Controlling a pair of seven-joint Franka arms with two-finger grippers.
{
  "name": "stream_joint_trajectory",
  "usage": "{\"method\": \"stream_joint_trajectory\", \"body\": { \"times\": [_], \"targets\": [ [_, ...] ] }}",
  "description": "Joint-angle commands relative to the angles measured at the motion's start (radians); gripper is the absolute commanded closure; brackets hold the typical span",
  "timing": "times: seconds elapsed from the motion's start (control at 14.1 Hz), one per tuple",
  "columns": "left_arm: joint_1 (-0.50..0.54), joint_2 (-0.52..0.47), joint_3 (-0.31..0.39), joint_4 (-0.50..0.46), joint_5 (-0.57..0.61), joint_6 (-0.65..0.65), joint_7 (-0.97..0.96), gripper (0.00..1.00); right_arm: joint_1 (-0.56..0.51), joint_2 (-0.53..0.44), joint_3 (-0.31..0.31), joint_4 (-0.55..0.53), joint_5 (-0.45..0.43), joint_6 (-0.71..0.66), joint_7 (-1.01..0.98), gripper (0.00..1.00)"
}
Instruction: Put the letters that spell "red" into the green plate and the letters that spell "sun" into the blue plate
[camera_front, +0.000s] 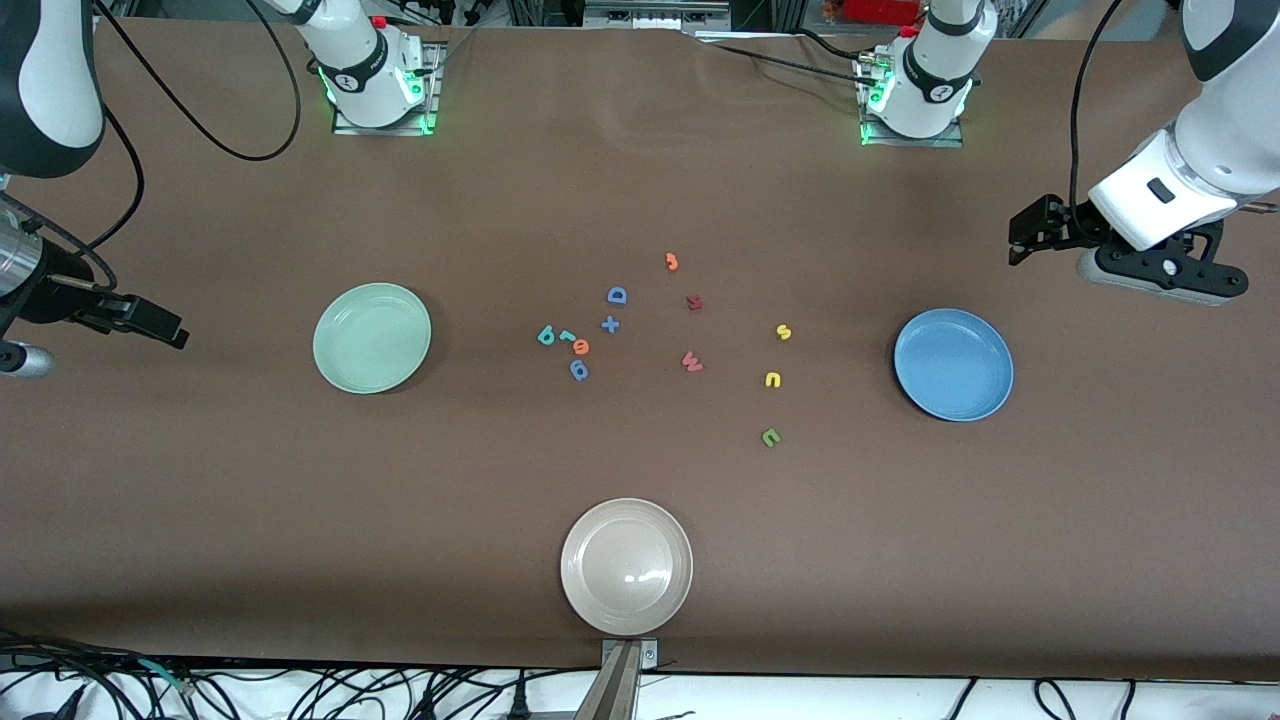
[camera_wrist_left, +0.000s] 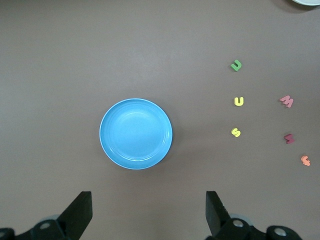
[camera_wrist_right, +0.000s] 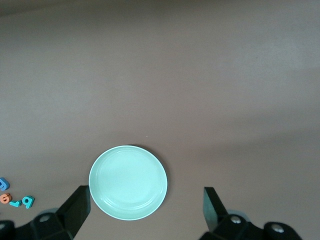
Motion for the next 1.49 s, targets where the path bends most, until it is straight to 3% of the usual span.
{"method": "stream_joint_trajectory", "body": {
  "times": [0.0,1.42],
  "targets": [
    [0.002,0.016,-0.002,0.034,0.023,-0.025,-0.009,0.0,-0.001,-0.011,0.0,-0.01,0.008,0.002,0.006,0.0],
    [0.002,0.014,-0.002,0.032,0.023,-0.04,-0.009,0.0,-0.001,-0.01,0.0,0.0,0.007,-0.013,0.007,0.0]
  ]
}}
